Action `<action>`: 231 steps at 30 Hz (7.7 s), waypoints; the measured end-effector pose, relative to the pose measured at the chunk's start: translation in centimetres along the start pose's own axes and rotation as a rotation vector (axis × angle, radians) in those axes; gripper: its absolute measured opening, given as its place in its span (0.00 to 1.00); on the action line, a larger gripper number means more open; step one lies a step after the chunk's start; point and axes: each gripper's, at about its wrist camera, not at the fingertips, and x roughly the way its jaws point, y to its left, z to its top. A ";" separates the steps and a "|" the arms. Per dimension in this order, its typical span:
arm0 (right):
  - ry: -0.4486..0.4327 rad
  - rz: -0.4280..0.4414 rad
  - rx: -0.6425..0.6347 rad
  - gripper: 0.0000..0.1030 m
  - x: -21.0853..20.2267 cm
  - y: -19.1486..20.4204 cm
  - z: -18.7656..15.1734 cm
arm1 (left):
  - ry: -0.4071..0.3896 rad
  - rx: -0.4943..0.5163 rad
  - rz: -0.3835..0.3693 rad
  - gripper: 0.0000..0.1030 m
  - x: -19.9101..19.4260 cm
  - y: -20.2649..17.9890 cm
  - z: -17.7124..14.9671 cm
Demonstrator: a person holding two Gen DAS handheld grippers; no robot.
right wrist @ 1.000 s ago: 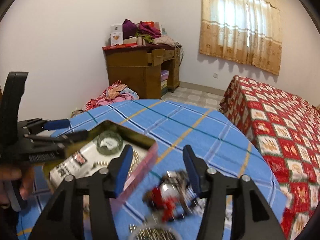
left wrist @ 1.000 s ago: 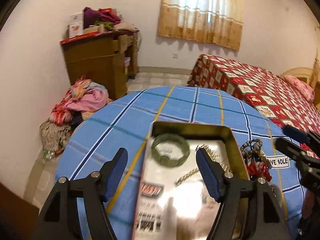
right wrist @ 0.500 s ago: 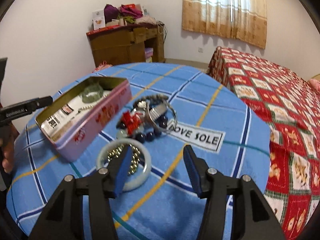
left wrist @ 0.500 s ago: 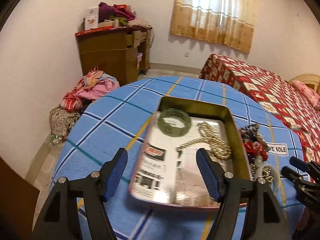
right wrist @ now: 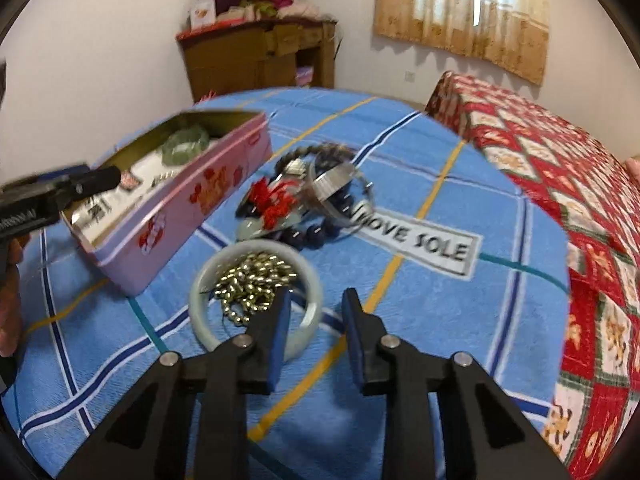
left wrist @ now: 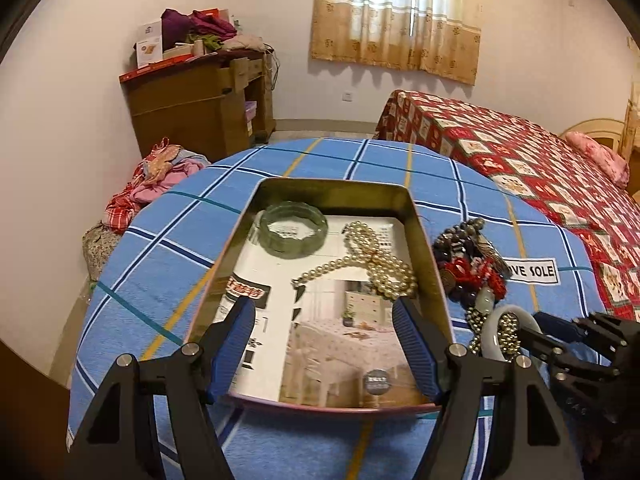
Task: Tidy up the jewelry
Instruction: 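Move the right tool toward the white jade bangle holding gold beads, then grasp the gold bead strand with the left tool while the right tool grasps the white bangle, then lift the gold beads over the tin with the left tool while the right tool carries the white bangle there, then lower the white bangle into the tin with the right tool while the left tool releases the gold beads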
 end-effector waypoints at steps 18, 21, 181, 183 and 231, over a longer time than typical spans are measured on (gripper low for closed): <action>-0.109 0.009 0.138 0.12 -3.6 -3.3 -0.6 | -0.036 0.163 -0.109 0.69 -1.5 -7.1 0.3; -0.114 0.006 0.188 0.12 -3.9 -4.9 -1.1 | -0.039 0.198 -0.116 0.69 -1.1 -8.7 0.2; -0.111 0.146 -0.051 0.13 3.3 8.7 9.4 | 0.048 0.043 -0.048 0.04 5.3 4.6 5.6; -0.106 0.146 -0.048 0.13 3.5 8.7 9.4 | 0.053 0.045 -0.046 0.04 5.5 4.6 5.6; -0.187 0.004 0.227 0.56 -2.5 -2.1 4.3 | -0.065 0.062 -0.017 0.66 1.6 1.6 5.3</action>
